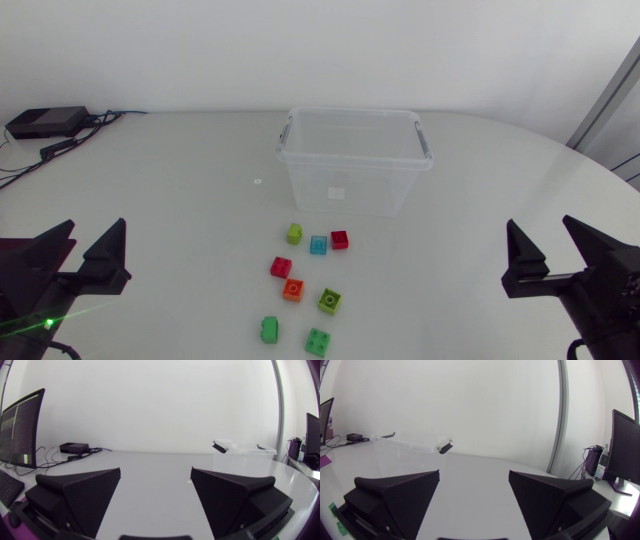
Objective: Pick up the duplo bricks and place them in the container
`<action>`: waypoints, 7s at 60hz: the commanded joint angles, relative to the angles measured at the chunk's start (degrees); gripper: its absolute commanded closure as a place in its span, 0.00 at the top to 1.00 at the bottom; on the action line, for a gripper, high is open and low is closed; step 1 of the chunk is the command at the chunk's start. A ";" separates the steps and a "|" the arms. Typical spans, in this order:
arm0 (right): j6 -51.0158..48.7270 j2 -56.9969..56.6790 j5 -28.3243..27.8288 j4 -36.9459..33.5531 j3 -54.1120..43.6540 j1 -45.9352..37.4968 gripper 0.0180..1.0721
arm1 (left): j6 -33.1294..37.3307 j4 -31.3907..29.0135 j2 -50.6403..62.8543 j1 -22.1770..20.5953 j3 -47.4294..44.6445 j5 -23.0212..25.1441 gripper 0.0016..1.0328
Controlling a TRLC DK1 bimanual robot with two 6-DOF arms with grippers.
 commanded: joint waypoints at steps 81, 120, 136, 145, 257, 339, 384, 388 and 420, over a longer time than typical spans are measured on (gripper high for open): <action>1.41 37.06 -0.69 0.43 19.64 5.68 0.95 | 8.88 -9.51 46.53 -9.41 29.79 1.85 0.91; 1.32 54.90 -9.31 -12.67 26.67 14.20 0.95 | 44.30 -23.31 64.98 -25.84 30.23 14.16 0.92; 0.79 54.81 -10.71 -19.88 29.83 21.67 0.95 | 47.82 -24.54 64.19 -35.34 26.80 14.69 0.92; -2.28 55.07 -4.12 -24.09 32.38 31.43 0.95 | 49.84 -23.05 66.04 -36.65 26.28 15.04 0.92; -7.73 87.33 0.62 -24.97 44.34 59.82 0.91 | 53.79 -23.13 78.78 -28.22 36.91 29.19 0.28; -6.50 105.52 -0.61 -37.72 57.87 63.33 0.40 | 62.05 -38.16 67.18 -10.46 44.38 39.91 0.28; -6.15 79.86 1.24 -41.76 56.64 45.84 0.28 | 43.16 -17.86 88.27 -17.32 66.71 42.37 0.30; -6.41 79.07 1.24 -41.23 57.08 44.08 0.28 | 42.10 -16.45 91.09 -17.93 69.08 41.84 0.30; -7.73 77.75 1.24 -36.40 60.59 35.47 0.28 | 36.13 -10.48 107.35 -22.15 85.51 34.99 0.32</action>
